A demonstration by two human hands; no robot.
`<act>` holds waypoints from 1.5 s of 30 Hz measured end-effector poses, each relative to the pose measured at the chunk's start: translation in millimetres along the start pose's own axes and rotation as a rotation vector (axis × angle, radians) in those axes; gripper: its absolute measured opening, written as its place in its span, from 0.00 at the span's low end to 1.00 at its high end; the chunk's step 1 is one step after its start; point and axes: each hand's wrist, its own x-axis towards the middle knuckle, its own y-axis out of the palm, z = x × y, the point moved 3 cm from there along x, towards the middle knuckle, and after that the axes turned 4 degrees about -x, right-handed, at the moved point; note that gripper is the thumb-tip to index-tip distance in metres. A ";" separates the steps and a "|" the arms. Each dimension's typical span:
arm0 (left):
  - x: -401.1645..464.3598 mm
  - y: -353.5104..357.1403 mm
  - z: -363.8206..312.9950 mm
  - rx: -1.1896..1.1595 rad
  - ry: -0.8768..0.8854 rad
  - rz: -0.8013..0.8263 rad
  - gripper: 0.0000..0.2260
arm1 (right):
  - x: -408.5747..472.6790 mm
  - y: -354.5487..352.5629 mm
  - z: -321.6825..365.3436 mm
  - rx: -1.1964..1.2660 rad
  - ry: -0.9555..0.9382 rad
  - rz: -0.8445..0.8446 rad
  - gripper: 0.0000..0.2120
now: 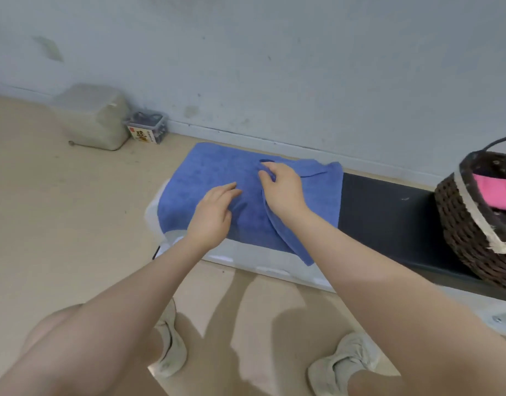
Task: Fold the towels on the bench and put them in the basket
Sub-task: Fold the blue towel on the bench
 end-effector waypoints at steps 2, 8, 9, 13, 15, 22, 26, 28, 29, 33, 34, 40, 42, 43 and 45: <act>-7.4 -20.8 32.3 -0.048 -0.121 -0.072 0.22 | 8.4 31.6 21.4 0.002 -0.015 0.039 0.20; -32.4 -47.4 106.0 -0.302 -0.582 -0.300 0.23 | 14.6 101.6 47.0 -0.067 -0.018 0.196 0.21; -36.1 -47.1 112.7 -0.374 -0.673 -0.296 0.25 | 14.0 110.2 44.9 -0.093 -0.008 0.227 0.20; -45.3 -37.4 122.5 -0.778 -0.891 -0.178 0.19 | 9.9 130.4 28.2 -0.208 0.085 0.390 0.17; -44.7 -34.6 125.5 -0.832 -0.846 -0.148 0.07 | 8.3 131.8 24.8 -0.227 0.105 0.429 0.17; -39.7 -34.6 115.0 -1.004 -0.653 -0.426 0.02 | -0.6 123.9 22.3 -0.179 0.046 0.354 0.12; -21.2 -39.1 74.2 -1.065 -0.486 -0.349 0.05 | -2.3 100.3 25.7 -0.199 -0.008 0.132 0.09; -11.6 -35.5 56.3 -1.069 -0.463 -0.300 0.07 | -4.4 87.1 30.1 -0.218 -0.042 0.090 0.10; -8.2 -32.9 48.6 -1.074 -0.464 -0.298 0.07 | -6.4 81.1 31.3 -0.244 -0.051 0.082 0.11; -0.5 -23.4 19.9 -1.020 -0.407 -0.310 0.06 | -15.5 61.0 24.9 -0.214 -0.017 0.033 0.06; 0.1 -21.2 13.6 -1.011 -0.395 -0.313 0.05 | -18.5 56.1 22.9 -0.184 -0.007 0.016 0.04; 1.6 -11.3 -14.4 -0.875 -0.361 -0.222 0.09 | -35.0 28.8 15.5 -0.110 0.008 -0.040 0.03; 0.2 -7.6 -20.9 -0.841 -0.373 -0.220 0.11 | -37.5 23.2 11.2 -0.158 0.019 -0.044 0.04; -0.1 -7.4 -22.1 -0.785 -0.396 -0.265 0.11 | -38.0 20.6 8.9 -0.181 0.031 -0.048 0.03; -1.3 -10.3 -21.0 -0.673 -0.451 -0.404 0.12 | -38.3 14.6 5.4 -0.201 0.070 -0.080 0.03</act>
